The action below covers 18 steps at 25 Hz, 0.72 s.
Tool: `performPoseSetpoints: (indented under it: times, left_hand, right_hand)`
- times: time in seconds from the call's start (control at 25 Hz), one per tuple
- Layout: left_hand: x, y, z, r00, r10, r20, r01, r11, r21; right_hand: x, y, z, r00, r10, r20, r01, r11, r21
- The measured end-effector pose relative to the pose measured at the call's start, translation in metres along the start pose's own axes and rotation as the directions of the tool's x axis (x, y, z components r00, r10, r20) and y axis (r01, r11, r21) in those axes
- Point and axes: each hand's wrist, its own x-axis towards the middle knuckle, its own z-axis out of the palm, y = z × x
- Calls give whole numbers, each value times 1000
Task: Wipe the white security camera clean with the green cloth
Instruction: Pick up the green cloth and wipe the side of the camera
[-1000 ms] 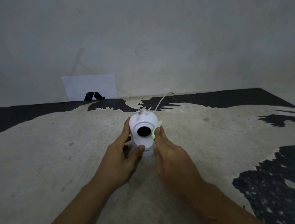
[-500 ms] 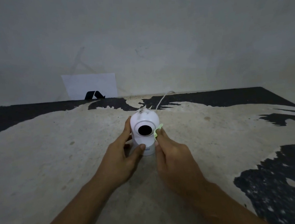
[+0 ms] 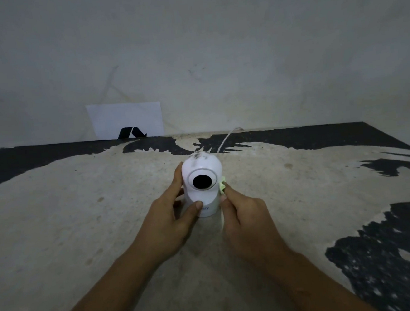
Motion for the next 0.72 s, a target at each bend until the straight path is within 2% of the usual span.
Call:
performPoseSetpoints:
  times: [0.12, 0.24, 0.28, 0.36, 0.44, 0.6, 0.72]
  left_hand:
    - [0, 0, 0, 1000, 2, 4, -2, 1000, 12]
    - [1, -2, 1, 1000, -10, 0, 10, 1000, 28]
    - [1, -2, 1, 1000, -13, 0, 13, 1000, 24]
    - [1, -3, 1, 1000, -16, -12, 16, 1000, 7]
    - [2, -3, 2, 999, -24, -31, 24, 1000, 0]
    - [2, -3, 3, 998, -50, -36, 50, 999, 18]
    - [3, -3, 2, 1000, -27, -12, 27, 1000, -5]
  right_hand:
    - [3, -5, -2, 988, -68, -142, 76, 996, 49]
    - [4, -1, 0, 969, -148, -200, 154, 988, 14]
    - [3, 0, 2, 958, -210, -197, 200, 977, -68]
    - [0, 0, 4, 923, -369, -106, 321, 893, -316]
    - [2, -4, 7, 908, -420, 2, 372, 802, -467]
    - [6, -3, 5, 898, -431, 83, 412, 763, -498]
    - [6, 2, 3, 915, -404, -17, 340, 792, -507]
